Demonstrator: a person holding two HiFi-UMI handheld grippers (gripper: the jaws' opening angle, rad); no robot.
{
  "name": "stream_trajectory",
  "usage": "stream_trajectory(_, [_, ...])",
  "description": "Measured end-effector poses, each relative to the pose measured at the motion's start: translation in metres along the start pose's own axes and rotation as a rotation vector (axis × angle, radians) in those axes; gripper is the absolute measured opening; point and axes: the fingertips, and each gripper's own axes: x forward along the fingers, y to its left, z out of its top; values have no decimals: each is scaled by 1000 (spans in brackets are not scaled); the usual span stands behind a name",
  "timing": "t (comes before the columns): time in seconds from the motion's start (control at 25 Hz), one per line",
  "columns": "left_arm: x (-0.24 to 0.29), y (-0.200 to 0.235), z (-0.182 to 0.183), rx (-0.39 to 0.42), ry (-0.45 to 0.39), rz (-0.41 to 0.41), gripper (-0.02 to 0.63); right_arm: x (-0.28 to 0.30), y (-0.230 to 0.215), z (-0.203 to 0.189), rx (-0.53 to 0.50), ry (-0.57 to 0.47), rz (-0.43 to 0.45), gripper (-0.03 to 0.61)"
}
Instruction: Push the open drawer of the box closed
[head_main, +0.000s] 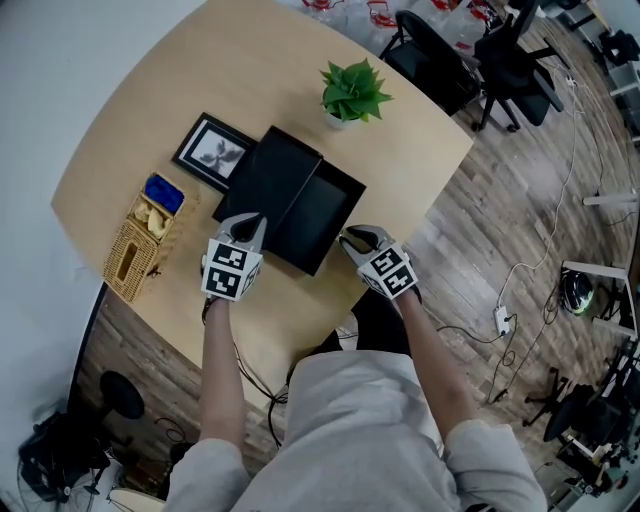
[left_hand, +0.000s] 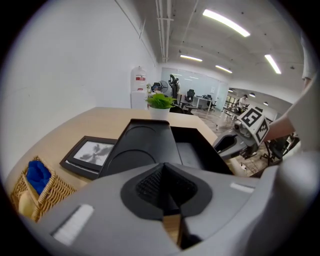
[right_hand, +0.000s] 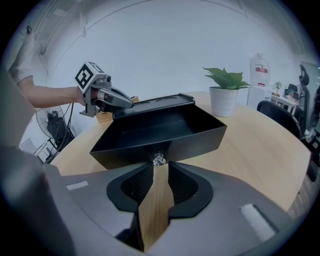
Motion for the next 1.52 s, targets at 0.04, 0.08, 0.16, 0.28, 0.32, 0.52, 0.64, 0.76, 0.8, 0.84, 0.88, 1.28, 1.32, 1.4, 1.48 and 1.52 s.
stream_trajectory(0.04, [0,0,0,-1,2,-1,52,0,0,0,-7,1,0,72])
stream_trajectory(0.08, [0,-1,-1,-1,3,-1,52,0,0,0,-12,3,0,72])
stream_trajectory(0.16, [0,0,-1,-2,4,1,52,0,1,-1,-21,5,3,72])
stream_trajectory(0.28, [-1,0,-2,-4,2,4,52,2,2,-1,-31,8,12,72])
stream_trajectory(0.32, [-1,0,-1,-6,2,5,52,2,3,-1,-35,10,15,72])
stream_trajectory(0.52, [0,0,0,-7,-3,5,52,5,2,1,-66,19,11,72])
stream_trajectory(0.64, [-1,1,-1,-10,-4,8,52,6,1,0,-71,18,5,72])
stream_trajectory(0.76, [-1,1,-1,-11,-7,7,52,6,2,1,-71,13,0,72])
stream_trajectory(0.8, [-1,0,-1,-11,-7,6,52,5,2,0,-70,16,-4,72])
stream_trajectory(0.84, [-1,0,-1,-11,-6,4,52,5,1,0,-68,20,-8,72])
stream_trajectory(0.88, [-1,0,-1,-11,-5,4,52,5,1,-1,-66,21,-11,72])
stream_trajectory(1.28, [-1,1,-1,-20,-17,15,52,5,6,8,-80,-3,1,72])
stream_trajectory(1.32, [-2,1,0,-22,-20,16,52,5,6,8,-82,0,0,72])
stream_trajectory(1.4, [-2,1,0,-27,-26,17,52,5,6,7,-85,12,-1,72])
stream_trajectory(1.48, [-2,2,0,-31,-30,17,52,6,5,7,-86,18,-2,72])
stream_trajectory(1.52, [-2,2,0,-32,-31,17,52,7,5,8,-85,19,-3,72])
